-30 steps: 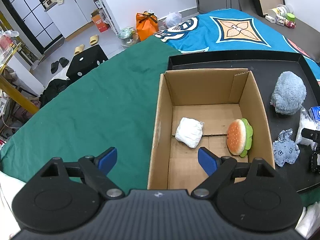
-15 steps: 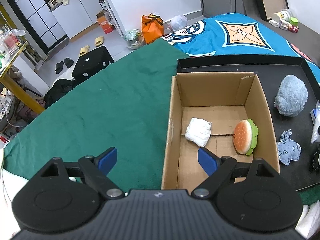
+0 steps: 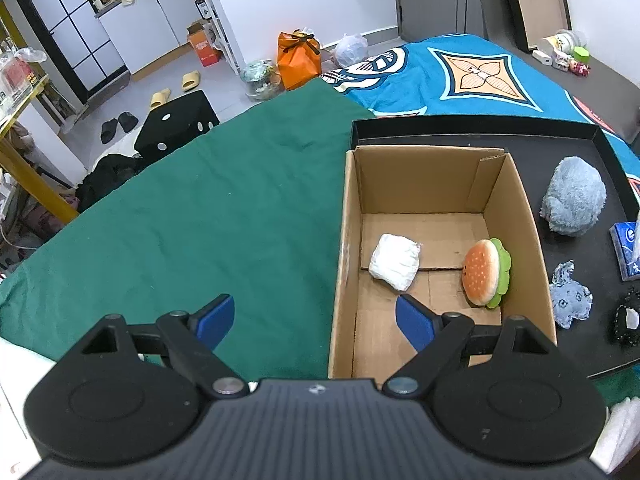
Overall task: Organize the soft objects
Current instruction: 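Grasp the clear plastic bag with the right gripper, then lift the plastic bag with the right gripper into the box and release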
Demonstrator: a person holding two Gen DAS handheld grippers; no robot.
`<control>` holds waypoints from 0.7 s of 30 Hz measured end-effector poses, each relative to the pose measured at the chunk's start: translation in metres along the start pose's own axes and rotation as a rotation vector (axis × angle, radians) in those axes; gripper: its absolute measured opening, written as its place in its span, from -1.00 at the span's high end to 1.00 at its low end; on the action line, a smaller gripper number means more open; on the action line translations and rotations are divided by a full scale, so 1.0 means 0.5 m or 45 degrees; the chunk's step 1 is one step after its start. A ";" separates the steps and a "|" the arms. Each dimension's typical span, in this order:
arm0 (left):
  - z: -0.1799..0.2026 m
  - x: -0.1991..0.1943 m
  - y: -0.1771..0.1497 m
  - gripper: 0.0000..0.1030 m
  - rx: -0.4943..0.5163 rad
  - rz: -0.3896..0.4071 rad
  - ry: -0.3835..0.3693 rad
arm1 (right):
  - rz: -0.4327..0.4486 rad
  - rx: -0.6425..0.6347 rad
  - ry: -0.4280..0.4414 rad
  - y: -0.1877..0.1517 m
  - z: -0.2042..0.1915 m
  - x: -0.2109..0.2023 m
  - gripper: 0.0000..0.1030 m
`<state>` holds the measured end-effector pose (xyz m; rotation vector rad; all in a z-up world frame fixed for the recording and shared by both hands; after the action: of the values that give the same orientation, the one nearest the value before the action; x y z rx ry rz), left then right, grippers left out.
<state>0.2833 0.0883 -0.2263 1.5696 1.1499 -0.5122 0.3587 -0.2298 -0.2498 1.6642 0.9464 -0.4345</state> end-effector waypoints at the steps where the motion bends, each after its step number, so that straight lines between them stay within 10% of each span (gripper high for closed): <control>1: 0.000 0.000 0.000 -0.68 0.000 0.002 -0.005 | 0.005 -0.014 0.000 0.004 -0.005 0.000 0.33; 21: -0.007 0.042 -0.013 -0.68 -0.044 -0.003 -0.137 | 0.081 -0.267 0.028 0.066 -0.125 -0.001 0.33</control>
<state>0.2864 0.0997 -0.2453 1.4934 1.0736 -0.5682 0.3722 -0.1740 -0.2086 1.5060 0.9197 -0.2647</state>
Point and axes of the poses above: each gripper's, at about its wrist camera, not at the fingertips, and x roughly the way its jaws point, z to its right, y to its top, the point moved 10 cm from there along x, roughly the way its jaws point, and after that the axes turned 9 degrees about y, right-handed, at the moved point
